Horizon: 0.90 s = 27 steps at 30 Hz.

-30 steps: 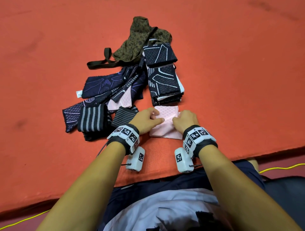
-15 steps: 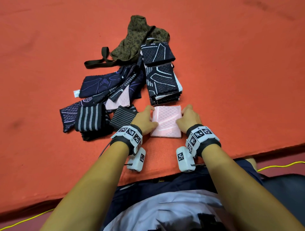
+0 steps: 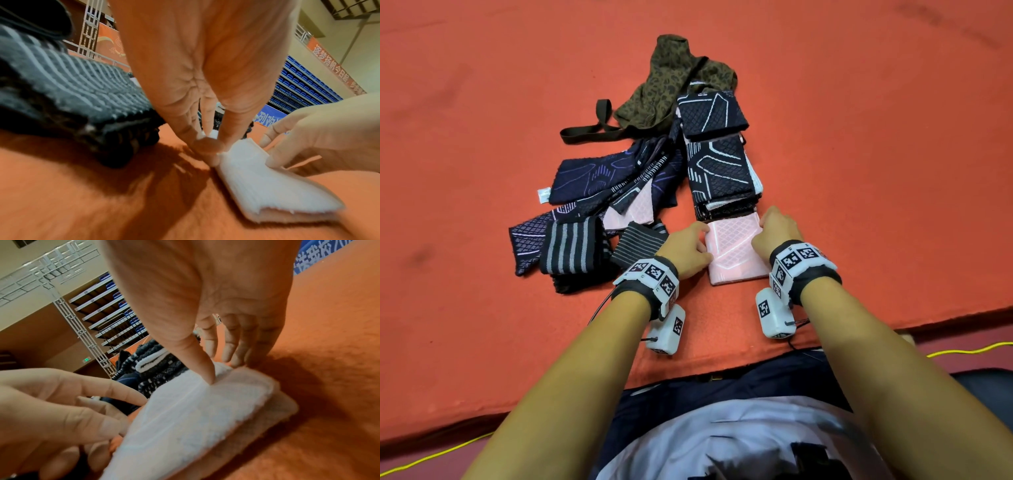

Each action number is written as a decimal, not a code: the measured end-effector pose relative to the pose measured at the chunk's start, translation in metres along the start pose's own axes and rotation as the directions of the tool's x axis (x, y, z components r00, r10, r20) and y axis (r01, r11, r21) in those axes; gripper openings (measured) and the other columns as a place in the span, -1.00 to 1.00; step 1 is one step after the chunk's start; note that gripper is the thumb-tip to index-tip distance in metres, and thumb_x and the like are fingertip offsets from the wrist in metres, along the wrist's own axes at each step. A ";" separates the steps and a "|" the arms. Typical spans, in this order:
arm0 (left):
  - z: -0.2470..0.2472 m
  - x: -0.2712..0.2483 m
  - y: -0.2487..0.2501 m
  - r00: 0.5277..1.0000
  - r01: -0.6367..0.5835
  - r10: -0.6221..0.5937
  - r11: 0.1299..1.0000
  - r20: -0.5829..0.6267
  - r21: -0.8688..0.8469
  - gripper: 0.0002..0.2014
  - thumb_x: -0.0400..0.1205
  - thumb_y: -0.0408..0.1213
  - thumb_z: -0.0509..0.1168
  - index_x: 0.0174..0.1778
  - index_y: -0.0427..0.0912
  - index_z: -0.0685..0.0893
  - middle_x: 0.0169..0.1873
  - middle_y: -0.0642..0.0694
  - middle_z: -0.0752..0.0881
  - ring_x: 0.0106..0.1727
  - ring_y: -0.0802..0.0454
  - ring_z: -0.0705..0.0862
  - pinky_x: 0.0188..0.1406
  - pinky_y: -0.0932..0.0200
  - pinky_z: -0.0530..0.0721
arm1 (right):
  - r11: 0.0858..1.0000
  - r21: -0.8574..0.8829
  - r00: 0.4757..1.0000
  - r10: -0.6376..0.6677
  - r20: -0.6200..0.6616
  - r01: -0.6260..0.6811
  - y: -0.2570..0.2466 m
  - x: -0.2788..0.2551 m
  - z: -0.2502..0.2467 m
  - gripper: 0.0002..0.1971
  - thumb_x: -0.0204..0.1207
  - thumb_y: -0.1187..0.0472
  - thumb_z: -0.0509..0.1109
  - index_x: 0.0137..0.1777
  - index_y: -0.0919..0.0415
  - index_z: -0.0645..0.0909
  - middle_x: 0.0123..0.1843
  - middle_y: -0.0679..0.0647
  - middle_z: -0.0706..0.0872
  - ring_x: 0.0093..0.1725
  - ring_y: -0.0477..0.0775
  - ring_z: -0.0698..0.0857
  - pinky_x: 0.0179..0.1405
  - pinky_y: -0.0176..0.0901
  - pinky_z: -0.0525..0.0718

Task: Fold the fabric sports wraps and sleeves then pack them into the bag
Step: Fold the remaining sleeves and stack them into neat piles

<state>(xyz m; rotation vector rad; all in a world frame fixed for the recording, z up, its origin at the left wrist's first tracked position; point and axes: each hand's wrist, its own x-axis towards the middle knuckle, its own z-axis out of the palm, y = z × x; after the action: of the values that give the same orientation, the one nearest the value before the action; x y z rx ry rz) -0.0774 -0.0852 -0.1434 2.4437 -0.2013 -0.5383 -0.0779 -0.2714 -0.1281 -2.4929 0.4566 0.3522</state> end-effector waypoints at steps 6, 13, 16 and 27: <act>-0.030 -0.008 0.003 0.990 -0.032 0.025 0.998 -0.137 -0.053 -0.79 0.60 -0.39 0.25 0.06 -0.06 0.68 -0.39 -0.11 0.82 -0.50 0.22 0.73 -0.31 0.40 0.67 | 0.971 0.002 0.966 -0.238 -0.097 0.239 -0.026 -0.006 0.008 -0.76 0.44 0.40 0.29 0.09 0.23 0.62 0.18 0.23 0.62 0.18 0.31 0.62 0.19 0.12 0.64; -0.056 -0.023 -0.014 0.942 -0.048 -0.024 0.977 -0.336 -0.206 -0.88 0.61 -0.37 0.30 -0.10 -0.12 0.73 -0.49 0.02 0.72 -0.53 0.11 0.73 -0.39 0.39 0.62 | 0.922 0.206 0.876 -0.378 0.300 0.328 -0.064 -0.024 0.048 -0.80 0.40 -0.03 0.54 -0.17 0.07 0.67 -0.23 0.00 0.80 -0.19 0.06 0.76 -0.35 -0.17 0.60; -0.064 -0.029 -0.022 0.925 -0.040 -0.048 0.974 -0.377 -0.224 -0.88 0.60 -0.37 0.29 -0.12 -0.11 0.73 -0.45 -0.03 0.74 -0.54 0.13 0.72 -0.41 0.42 0.58 | 0.917 0.270 0.851 -0.379 0.362 0.294 -0.067 -0.030 0.060 -0.69 0.41 -0.10 0.58 -0.17 0.12 0.62 -0.26 0.02 0.85 -0.21 0.00 0.80 -0.35 -0.16 0.63; -0.067 -0.035 -0.030 0.898 -0.092 -0.204 0.778 -0.389 -0.622 -0.87 0.69 -0.40 0.26 0.02 -0.25 0.72 -0.53 -0.04 0.59 -0.68 0.12 0.45 -0.69 0.35 0.34 | 0.893 0.418 0.883 -0.322 0.341 0.165 -0.072 -0.031 0.075 -0.86 0.59 0.30 0.43 -0.12 0.13 0.52 -0.22 0.18 0.86 -0.28 0.09 0.86 -0.34 -0.10 0.76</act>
<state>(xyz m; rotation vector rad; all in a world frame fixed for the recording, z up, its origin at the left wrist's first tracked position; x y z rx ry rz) -0.0807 -0.0158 -0.1015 1.8355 0.2212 -0.0341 -0.0890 -0.1646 -0.1419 -1.9963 0.0230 0.5965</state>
